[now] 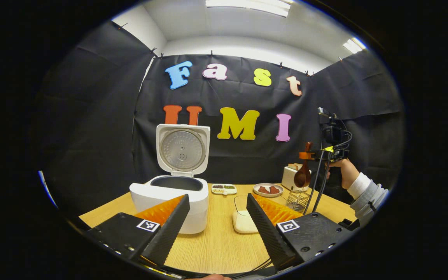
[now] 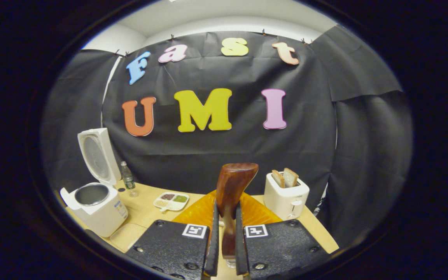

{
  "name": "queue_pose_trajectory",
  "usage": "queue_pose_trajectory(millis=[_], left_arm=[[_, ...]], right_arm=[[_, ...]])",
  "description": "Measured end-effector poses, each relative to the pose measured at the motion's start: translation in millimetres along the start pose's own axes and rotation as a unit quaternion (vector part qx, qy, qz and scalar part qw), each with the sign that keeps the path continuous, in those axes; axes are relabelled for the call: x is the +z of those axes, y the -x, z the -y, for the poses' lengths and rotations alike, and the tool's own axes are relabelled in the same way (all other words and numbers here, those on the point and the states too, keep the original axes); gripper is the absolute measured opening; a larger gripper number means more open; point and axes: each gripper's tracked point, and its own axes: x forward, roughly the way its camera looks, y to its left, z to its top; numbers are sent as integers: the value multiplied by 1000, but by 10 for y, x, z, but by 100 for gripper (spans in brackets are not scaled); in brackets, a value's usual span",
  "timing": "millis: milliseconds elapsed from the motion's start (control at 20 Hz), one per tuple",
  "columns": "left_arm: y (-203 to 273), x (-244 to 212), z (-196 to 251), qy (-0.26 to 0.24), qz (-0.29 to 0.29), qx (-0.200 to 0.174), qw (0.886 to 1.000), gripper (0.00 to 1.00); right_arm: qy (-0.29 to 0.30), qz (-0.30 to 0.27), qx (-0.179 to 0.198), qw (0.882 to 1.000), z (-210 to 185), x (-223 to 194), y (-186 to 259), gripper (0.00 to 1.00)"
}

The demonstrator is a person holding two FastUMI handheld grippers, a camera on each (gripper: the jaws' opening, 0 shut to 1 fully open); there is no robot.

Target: Close the left gripper, press the button to open the rice cooker; take a wooden spoon from the chopstick holder with the right hand, scoop a spoonful of rice and pour it into the rice cooker, then put the wooden spoon back into the chopstick holder.

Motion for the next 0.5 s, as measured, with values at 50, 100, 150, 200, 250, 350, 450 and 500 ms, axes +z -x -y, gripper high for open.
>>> queue_pose_trajectory(millis=[50,100,150,200,250,350,450,500], left_arm=[[-21,13,18,-1,4,3,1000,94],[-25,15,34,-3,6,4,1000,94],[-28,28,58,-6,11,5,1000,94],[-46,26,65,-8,16,6,1000,94],[-85,31,69,-11,22,9,1000,94],[-189,0,82,-10,29,14,999,94],[-296,-139,112,-9,15,9,1000,94],[-329,-191,102,-9,8,8,1000,94]], right_arm=[[-10,-3,-1,1000,78,-72,-34,20],[-21,-9,1,1000,139,-147,-60,23],[-32,-13,4,999,181,-221,-89,23],[-44,-15,8,999,223,-287,-119,23],[-55,-13,11,998,251,-329,-153,23],[-82,-16,14,996,306,-443,-248,23],[-101,-28,26,994,306,-614,-317,24],[-110,-27,32,993,324,-662,-327,25]])
